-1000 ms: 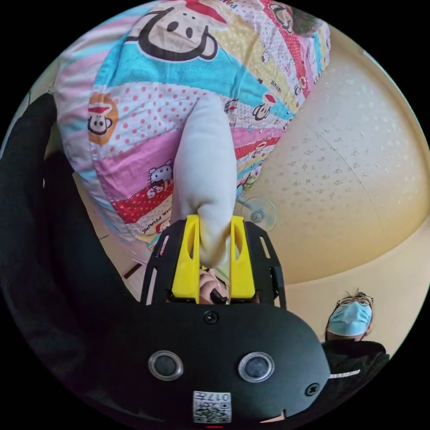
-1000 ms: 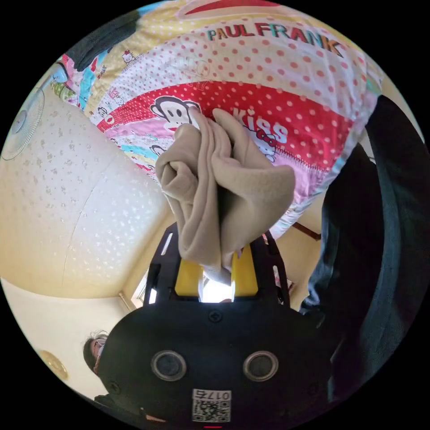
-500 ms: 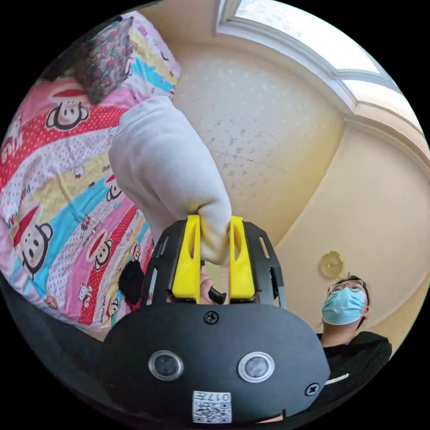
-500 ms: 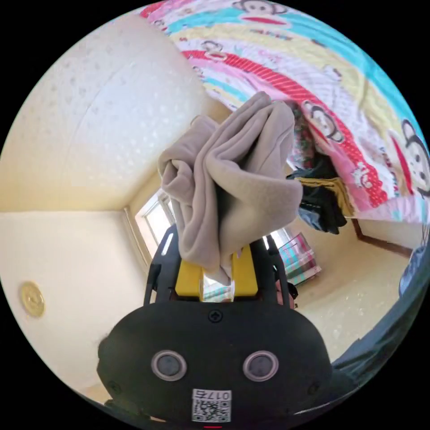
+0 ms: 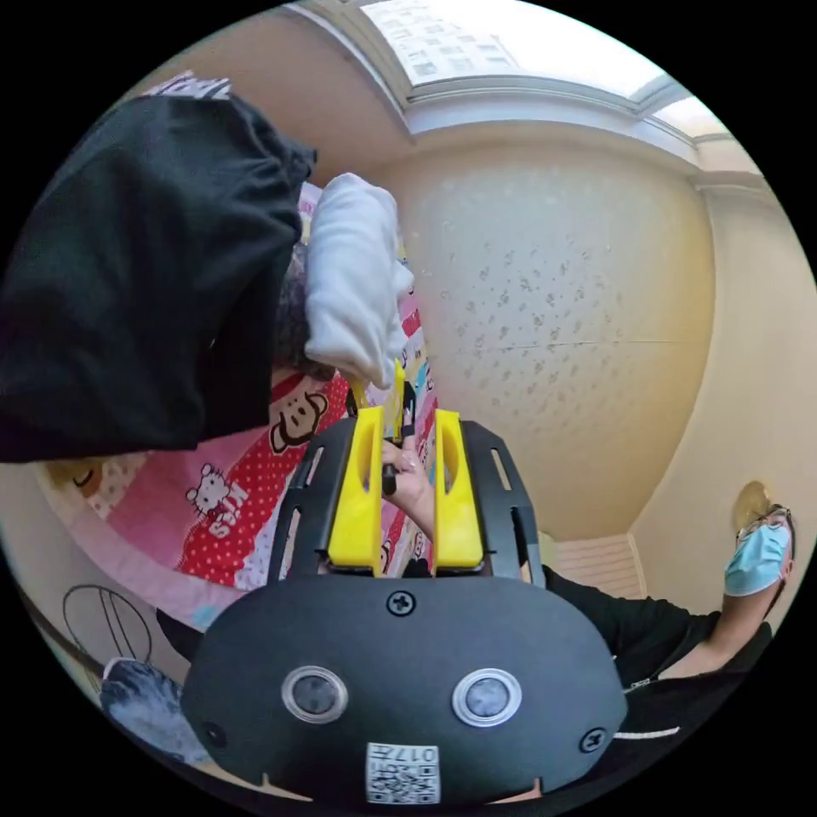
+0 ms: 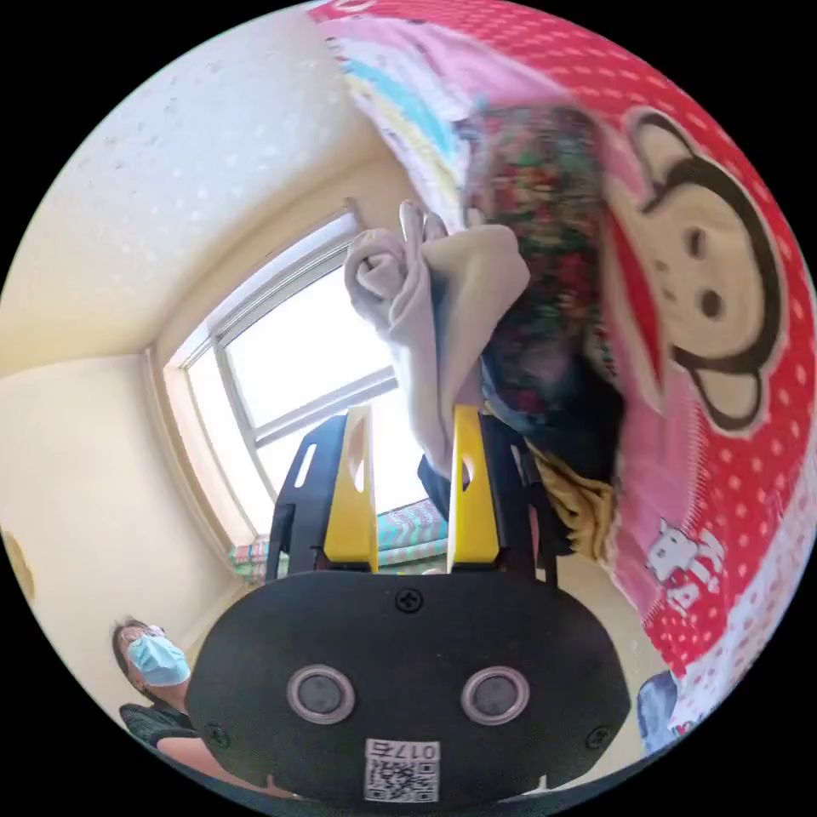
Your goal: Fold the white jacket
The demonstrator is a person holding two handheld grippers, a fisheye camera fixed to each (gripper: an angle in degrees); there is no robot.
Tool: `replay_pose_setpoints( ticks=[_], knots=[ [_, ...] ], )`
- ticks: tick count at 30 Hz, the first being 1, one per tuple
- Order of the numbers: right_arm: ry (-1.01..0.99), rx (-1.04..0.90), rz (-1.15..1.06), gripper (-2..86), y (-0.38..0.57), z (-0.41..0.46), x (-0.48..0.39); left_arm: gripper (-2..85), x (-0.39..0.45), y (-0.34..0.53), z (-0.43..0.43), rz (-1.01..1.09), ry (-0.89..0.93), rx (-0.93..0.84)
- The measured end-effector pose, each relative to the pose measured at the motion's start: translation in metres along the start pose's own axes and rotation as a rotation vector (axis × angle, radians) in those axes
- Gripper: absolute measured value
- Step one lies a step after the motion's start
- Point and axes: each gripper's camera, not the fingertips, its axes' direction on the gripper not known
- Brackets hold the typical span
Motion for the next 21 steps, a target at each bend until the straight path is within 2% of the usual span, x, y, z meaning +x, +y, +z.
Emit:
replay_pose_setpoints(
  ticks=[2, 4, 6, 9, 10, 12, 14, 16, 18, 19, 21],
  knots=[
    [0.024, 0.02, 0.048, 8.8, 0.027, -0.056, 0.05, 6.4, -0.054, 0.051, -0.002, -0.099, 0.008, -0.031],
    [0.036, -0.015, 0.069, 7.8, 0.062, -0.102, 0.062, 3.1, -0.093, 0.101, -0.004, -0.202, 0.031, -0.078],
    [0.031, 0.035, 0.118, 6.0, 0.106, -0.159, 0.059, -0.1, -0.115, 0.15, -0.008, -0.304, 0.012, -0.131],
    [0.019, 0.342, 0.118, 2.9, 0.18, -0.274, 0.007, -0.8, -0.095, 0.143, -0.002, -0.268, -0.168, -0.241],
    [-0.004, 0.471, 0.057, 2.0, 0.201, -0.317, -0.029, -0.8, -0.086, 0.133, 0.002, -0.238, -0.185, -0.255],
    [-0.063, 0.631, -0.102, 1.3, 0.225, -0.373, -0.098, -0.9, -0.029, 0.075, 0.025, -0.062, -0.232, -0.291],
    [-0.102, 0.772, -0.369, 0.8, 0.255, -0.425, -0.208, -1.0, 0.034, 0.025, 0.053, 0.118, -0.263, -0.303],
    [-0.013, 0.835, -0.567, 0.5, 0.281, -0.441, -0.297, -1.0, 0.106, -0.02, 0.086, 0.306, -0.289, -0.314],
    [0.1, 0.808, -0.704, 0.3, 0.304, -0.439, -0.381, -1.0, 0.21, -0.059, 0.141, 0.527, -0.338, -0.334],
    [0.16, 0.757, -0.807, 0.3, 0.321, -0.43, -0.431, -1.0, 0.236, -0.064, 0.155, 0.584, -0.339, -0.339],
    [0.251, 0.71, -0.946, 0.2, 0.358, -0.412, -0.493, -1.0, 0.332, -0.063, 0.209, 0.794, -0.292, -0.344]
  ],
)
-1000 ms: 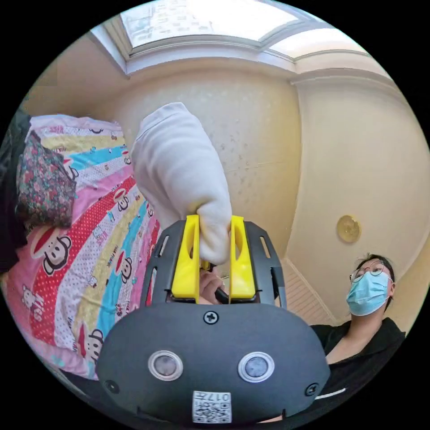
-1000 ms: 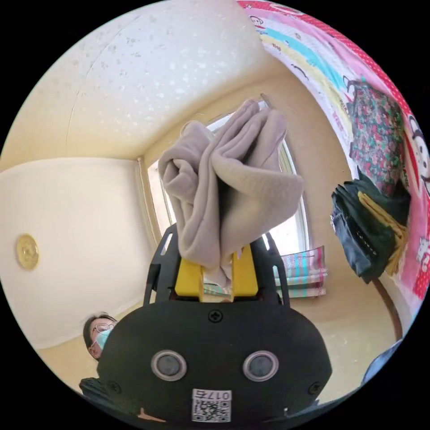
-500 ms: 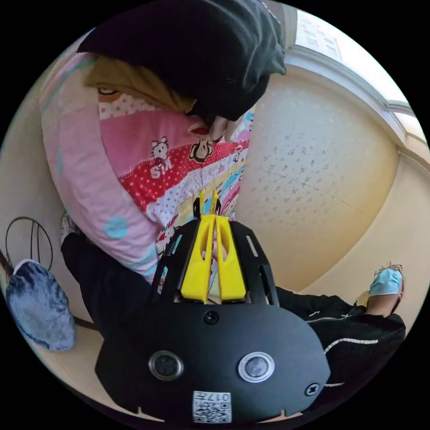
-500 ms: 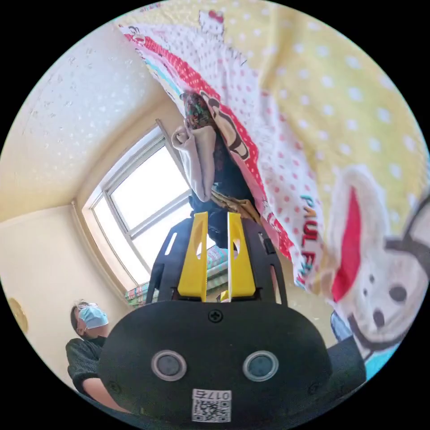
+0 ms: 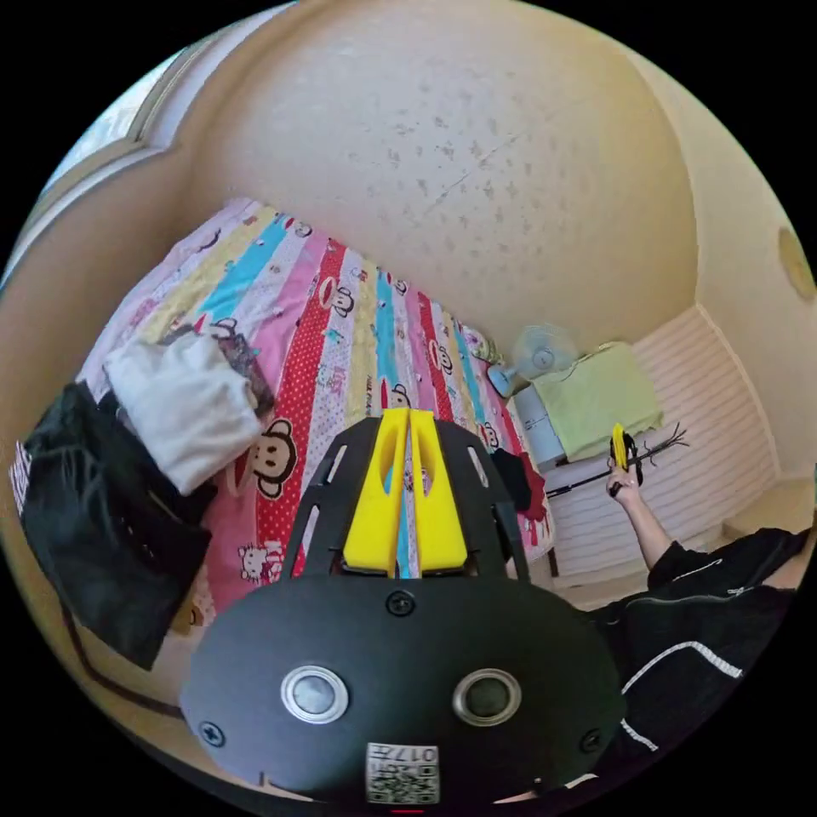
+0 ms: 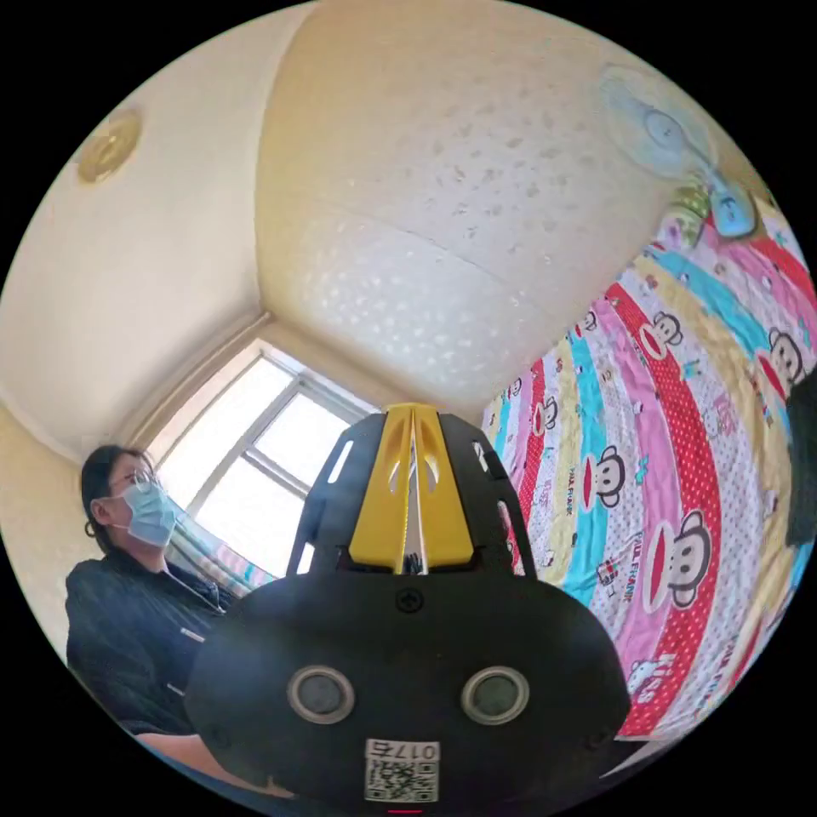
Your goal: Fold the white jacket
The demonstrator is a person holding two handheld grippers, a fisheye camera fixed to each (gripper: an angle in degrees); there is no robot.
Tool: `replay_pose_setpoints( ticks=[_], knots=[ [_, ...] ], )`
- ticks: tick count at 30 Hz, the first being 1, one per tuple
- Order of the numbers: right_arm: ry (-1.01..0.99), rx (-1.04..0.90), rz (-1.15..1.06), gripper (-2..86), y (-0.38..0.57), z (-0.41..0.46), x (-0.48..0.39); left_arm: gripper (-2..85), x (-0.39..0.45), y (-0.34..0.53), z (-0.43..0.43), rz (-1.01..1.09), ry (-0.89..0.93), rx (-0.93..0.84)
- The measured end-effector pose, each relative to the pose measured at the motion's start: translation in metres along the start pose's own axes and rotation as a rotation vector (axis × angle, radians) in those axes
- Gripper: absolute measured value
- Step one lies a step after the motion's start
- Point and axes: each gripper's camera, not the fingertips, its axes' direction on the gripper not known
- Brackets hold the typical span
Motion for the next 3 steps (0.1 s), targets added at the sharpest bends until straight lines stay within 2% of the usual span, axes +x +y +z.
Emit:
replay_pose_setpoints(
  ticks=[3],
  knots=[
    [0.036, -0.047, -0.189, 0.1, -0.007, -0.016, -0.099, -1.0, 0.102, -0.055, 0.035, 0.21, 0.046, 0.029]
  ],
)
